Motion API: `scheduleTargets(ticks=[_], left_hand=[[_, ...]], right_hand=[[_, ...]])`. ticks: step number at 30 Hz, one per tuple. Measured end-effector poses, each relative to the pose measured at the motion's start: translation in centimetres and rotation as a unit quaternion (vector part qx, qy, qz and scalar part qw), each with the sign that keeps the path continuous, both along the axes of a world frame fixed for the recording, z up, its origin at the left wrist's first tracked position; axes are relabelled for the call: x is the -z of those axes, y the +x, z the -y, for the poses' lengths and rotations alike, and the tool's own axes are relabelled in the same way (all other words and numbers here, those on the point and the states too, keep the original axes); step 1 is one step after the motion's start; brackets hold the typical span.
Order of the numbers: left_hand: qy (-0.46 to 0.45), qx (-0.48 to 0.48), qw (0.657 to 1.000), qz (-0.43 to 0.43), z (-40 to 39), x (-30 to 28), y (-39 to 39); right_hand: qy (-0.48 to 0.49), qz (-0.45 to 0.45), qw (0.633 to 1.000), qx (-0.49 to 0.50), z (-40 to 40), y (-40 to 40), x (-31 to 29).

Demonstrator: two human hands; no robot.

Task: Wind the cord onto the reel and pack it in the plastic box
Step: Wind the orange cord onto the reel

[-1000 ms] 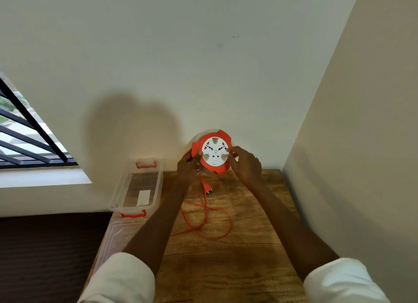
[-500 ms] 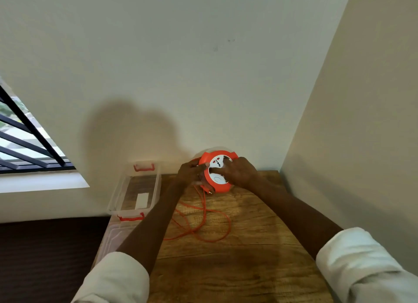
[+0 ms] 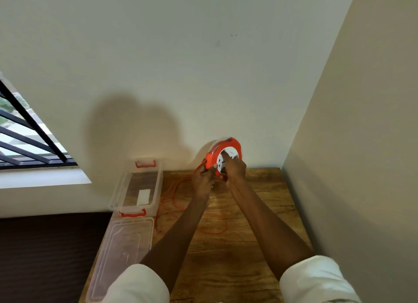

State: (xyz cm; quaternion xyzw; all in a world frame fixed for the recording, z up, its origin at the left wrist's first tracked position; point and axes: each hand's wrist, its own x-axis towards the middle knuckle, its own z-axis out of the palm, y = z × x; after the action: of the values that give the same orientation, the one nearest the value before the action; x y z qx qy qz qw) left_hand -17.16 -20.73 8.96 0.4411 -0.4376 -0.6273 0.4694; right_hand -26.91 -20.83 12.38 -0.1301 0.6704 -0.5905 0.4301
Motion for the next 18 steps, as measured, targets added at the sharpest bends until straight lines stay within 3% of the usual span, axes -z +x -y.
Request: scheduleTargets(ticks=[1, 3, 7, 10, 12, 14, 15, 16, 18], left_hand=[[-0.003, 0.004, 1.000, 0.000, -0.2, 0.2, 0.0], [-0.004, 0.016, 1.000, 0.002, -0.1, 0.3, 0.2], [0.004, 0.032, 0.999, 0.010, 0.7, -0.1, 0.9], [0.023, 0.035, 0.999, -0.002, 1.9, -0.8, 1.6], [0.035, 0.044, 0.998, 0.014, 3.2, -1.5, 2.6], [0.051, 0.077, 0.995, 0.043, 4.5, -2.4, 3.7], [0.053, 0.085, 0.993, 0.056, 5.1, -2.9, 4.3], [0.049, 0.086, 0.992, 0.073, 5.6, -3.2, 4.6], [0.036, 0.098, 0.988, 0.113, 6.4, -3.5, 5.0]], right_hand=[[-0.013, 0.076, 0.997, 0.026, -0.1, 0.2, 0.1], [-0.012, 0.119, 0.993, 0.022, -0.4, 0.2, 0.0], [0.014, 0.033, 0.998, -0.060, -0.8, -0.6, -0.3], [0.025, -0.114, 0.987, -0.107, -1.2, -2.2, -0.4], [0.039, -0.299, 0.945, -0.127, -1.4, -3.5, 0.3], [0.034, -0.523, 0.834, -0.171, -1.7, -4.9, 0.7], [0.009, -0.586, 0.784, -0.205, -1.8, -5.3, 0.6], [-0.007, -0.602, 0.761, -0.241, -2.0, -5.4, -0.1], [-0.008, -0.558, 0.765, -0.322, -2.4, -5.1, -1.4]])
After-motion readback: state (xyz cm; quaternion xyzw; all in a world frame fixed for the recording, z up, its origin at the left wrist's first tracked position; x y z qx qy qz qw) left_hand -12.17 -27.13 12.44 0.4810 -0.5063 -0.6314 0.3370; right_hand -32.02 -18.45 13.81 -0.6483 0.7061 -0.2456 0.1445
